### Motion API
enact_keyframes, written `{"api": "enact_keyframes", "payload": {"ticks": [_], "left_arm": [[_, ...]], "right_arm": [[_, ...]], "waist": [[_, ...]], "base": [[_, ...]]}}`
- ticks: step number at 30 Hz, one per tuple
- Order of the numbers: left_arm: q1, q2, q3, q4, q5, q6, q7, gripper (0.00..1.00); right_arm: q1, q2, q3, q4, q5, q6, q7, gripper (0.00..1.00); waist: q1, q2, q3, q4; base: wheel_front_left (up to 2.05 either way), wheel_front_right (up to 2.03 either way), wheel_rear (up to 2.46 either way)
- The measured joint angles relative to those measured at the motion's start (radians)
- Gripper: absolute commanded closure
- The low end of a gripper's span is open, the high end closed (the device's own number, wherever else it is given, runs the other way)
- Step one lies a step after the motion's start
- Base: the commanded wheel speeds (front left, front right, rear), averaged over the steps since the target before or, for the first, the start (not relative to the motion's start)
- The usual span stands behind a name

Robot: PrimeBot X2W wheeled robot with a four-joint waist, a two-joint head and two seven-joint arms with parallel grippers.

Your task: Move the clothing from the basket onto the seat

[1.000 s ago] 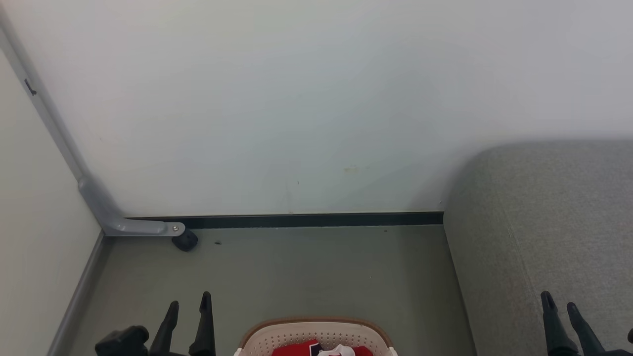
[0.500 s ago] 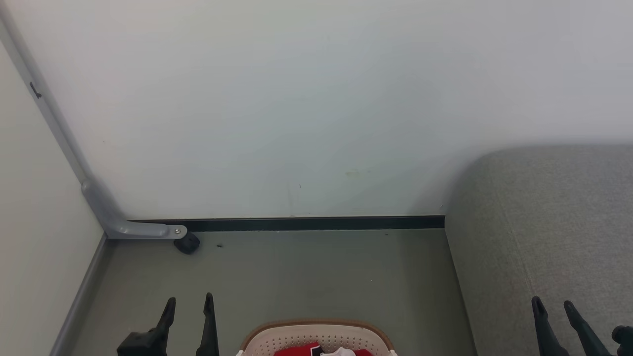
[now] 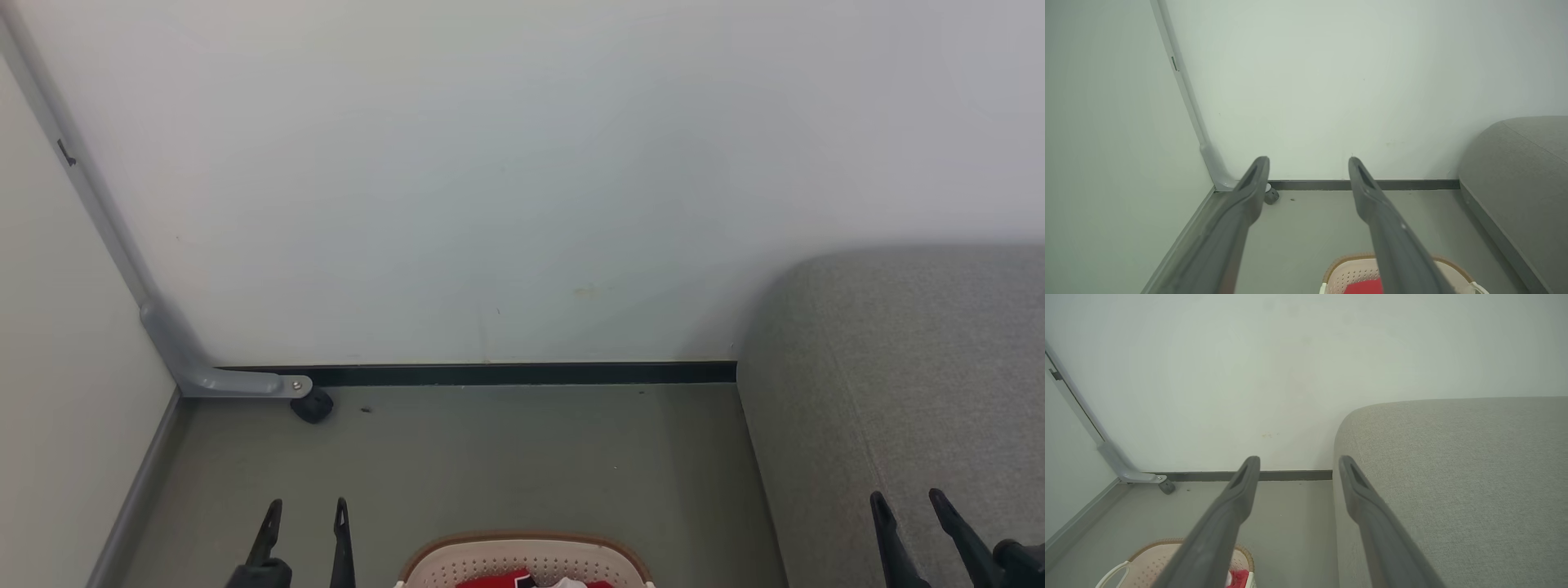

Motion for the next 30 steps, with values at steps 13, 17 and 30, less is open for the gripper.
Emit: {"api": "enact_keyframes", "payload": {"ticks": [13,17,30], "left_arm": [[0.007,0.000,-0.054,0.014,-0.033,0.009,-0.003,0.00],[0.007,0.000,-0.060,0.017,-0.061,0.009,-0.003,0.00],[0.007,0.000,-0.066,0.037,-0.091,0.009,-0.003,0.00]], "right_arm": [[0.001,-0.004,-0.009,-0.011,-0.032,-0.004,-0.011,0.00],[0.001,-0.003,-0.016,-0.013,-0.032,-0.004,-0.011,0.00],[0.004,0.002,-0.030,-0.023,-0.032,-0.002,-0.011,0.00]], "waist": [[0.0000,0.0000,-0.002,-0.001],[0.0000,0.0000,-0.001,-0.001],[0.0000,0.0000,-0.002,0.000]], "base": [[0.00,0.00,0.00],[0.00,0.00,0.00],[0.00,0.00,0.00]]}}
